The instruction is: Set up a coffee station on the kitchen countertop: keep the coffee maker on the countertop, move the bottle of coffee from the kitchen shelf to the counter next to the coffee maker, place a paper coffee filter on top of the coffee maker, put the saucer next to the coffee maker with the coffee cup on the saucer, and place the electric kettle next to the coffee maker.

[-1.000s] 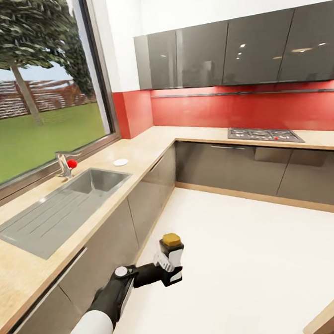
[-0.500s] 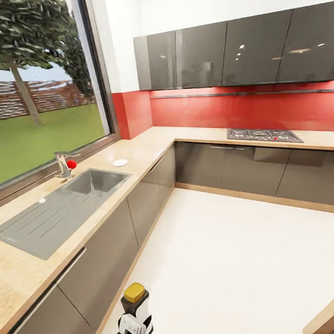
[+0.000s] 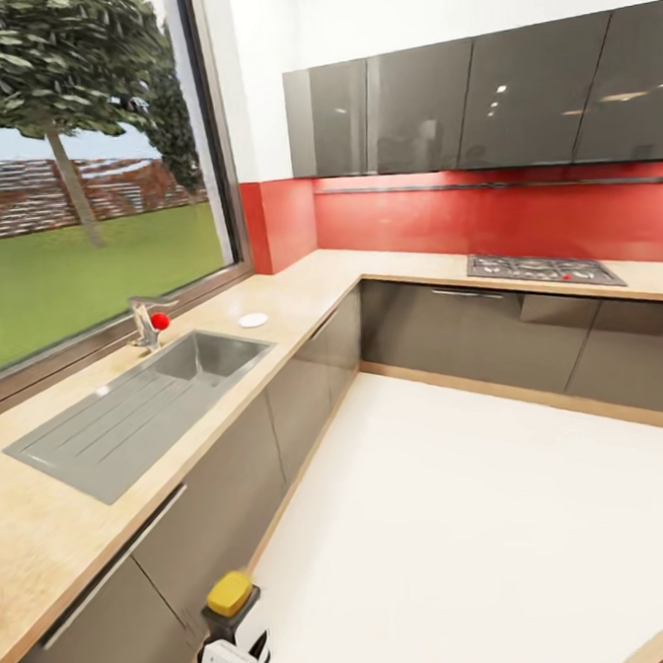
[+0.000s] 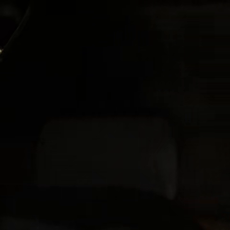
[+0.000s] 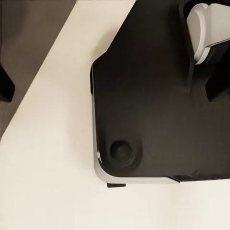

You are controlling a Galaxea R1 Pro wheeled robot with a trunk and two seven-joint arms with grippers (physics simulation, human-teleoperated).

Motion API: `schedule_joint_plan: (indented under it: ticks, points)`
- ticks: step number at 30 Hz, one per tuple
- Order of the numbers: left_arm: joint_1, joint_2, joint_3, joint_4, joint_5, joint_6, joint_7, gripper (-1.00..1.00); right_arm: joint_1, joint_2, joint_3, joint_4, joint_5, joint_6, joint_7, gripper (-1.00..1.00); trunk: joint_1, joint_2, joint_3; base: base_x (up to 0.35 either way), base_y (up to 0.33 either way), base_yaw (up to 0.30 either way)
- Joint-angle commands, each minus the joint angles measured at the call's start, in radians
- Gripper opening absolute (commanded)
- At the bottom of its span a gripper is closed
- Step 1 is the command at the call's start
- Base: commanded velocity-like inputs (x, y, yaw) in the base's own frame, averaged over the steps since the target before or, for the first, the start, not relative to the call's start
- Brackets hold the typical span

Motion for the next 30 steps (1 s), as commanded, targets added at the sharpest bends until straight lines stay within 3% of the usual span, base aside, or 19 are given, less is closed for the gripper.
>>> schedule_joint_plan:
  ticks: [1, 13, 23, 30]
  points:
    - [-0.001, -0.002, 0.013, -0.002, -0.009, -0.006, -0.007, -1.00, -0.001, 0.000, 0.000, 0.001, -0.007, -0.004, 0.000, 1.00, 0.001, -0.002, -0.003, 0.000, 0.000, 0.258]
    - [-0.001, -0.002, 0.047, -0.005, -0.008, -0.006, -0.006, -1.00, -0.001, 0.000, -0.001, 0.001, -0.007, -0.004, -0.004, 1.00, 0.001, -0.002, -0.007, 0.000, 0.000, 0.251]
    - [0.003, -0.004, 0.045, 0.007, -0.012, -0.009, -0.008, -1.00, -0.001, -0.002, -0.001, 0.001, -0.008, -0.004, -0.004, 1.00, 0.001, -0.002, -0.007, -0.042, -0.019, 0.024]
    - [0.012, -0.005, 0.044, 0.005, -0.011, -0.009, -0.008, -1.00, -0.001, -0.002, -0.001, 0.000, -0.007, -0.004, -0.004, 1.00, 0.001, -0.002, -0.007, -0.057, -0.222, 0.041]
